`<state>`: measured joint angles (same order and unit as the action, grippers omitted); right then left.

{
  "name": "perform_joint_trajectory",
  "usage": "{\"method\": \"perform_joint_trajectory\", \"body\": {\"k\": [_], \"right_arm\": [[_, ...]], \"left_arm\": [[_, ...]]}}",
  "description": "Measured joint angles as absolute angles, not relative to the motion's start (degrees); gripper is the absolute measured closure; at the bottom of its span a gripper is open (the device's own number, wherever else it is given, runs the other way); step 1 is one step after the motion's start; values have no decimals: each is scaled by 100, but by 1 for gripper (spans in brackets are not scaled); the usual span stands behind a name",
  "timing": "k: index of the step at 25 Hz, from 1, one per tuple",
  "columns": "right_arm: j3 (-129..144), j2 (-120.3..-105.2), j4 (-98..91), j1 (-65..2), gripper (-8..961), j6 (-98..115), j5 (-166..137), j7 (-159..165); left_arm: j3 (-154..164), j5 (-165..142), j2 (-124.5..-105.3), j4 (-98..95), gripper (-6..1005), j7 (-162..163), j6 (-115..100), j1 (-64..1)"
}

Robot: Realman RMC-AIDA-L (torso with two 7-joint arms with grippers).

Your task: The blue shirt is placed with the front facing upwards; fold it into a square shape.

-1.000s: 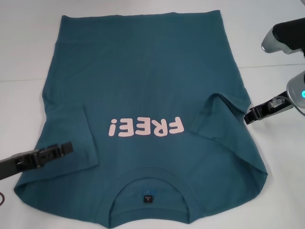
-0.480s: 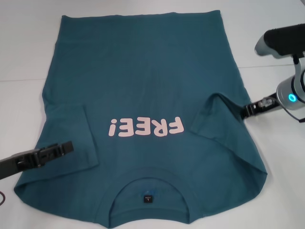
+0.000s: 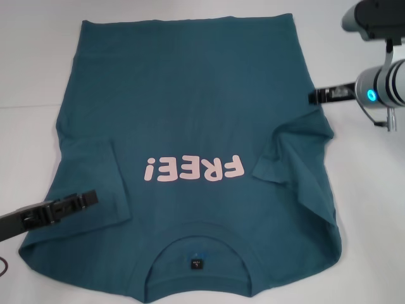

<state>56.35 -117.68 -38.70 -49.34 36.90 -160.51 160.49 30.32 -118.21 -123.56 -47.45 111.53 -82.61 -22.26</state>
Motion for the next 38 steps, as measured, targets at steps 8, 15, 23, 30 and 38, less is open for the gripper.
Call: {"method": "perform_joint_trajectory", "body": {"k": [8, 15, 23, 30, 38], "right_arm": [[5573, -11590, -4537, -4738, 561, 4703, -15872, 16115], [5201, -11511, -5896, -3671, 558, 6497, -13732, 14938], [4129, -11137, -5477, -3231, 556, 8800, -12081, 14067], [3857, -10990, -5195, -3127, 553, 9294, -12050, 13904], [3871, -10974, -5064, -3137, 554, 9333, -12067, 13778]], "left_arm": [[2985, -11815, -12358, -4745, 371, 11153, -8286, -2215], [2681, -11813, -12306, -4738, 371, 11558, -8487, -2179], [2194, -11886, -12126, -4780, 372, 12995, -9343, -2176], [2099, -12582, -12047, -4814, 372, 13972, -9430, -2196], [1635, -13328, -11946, -4912, 372, 14144, -9246, -2215]]}}
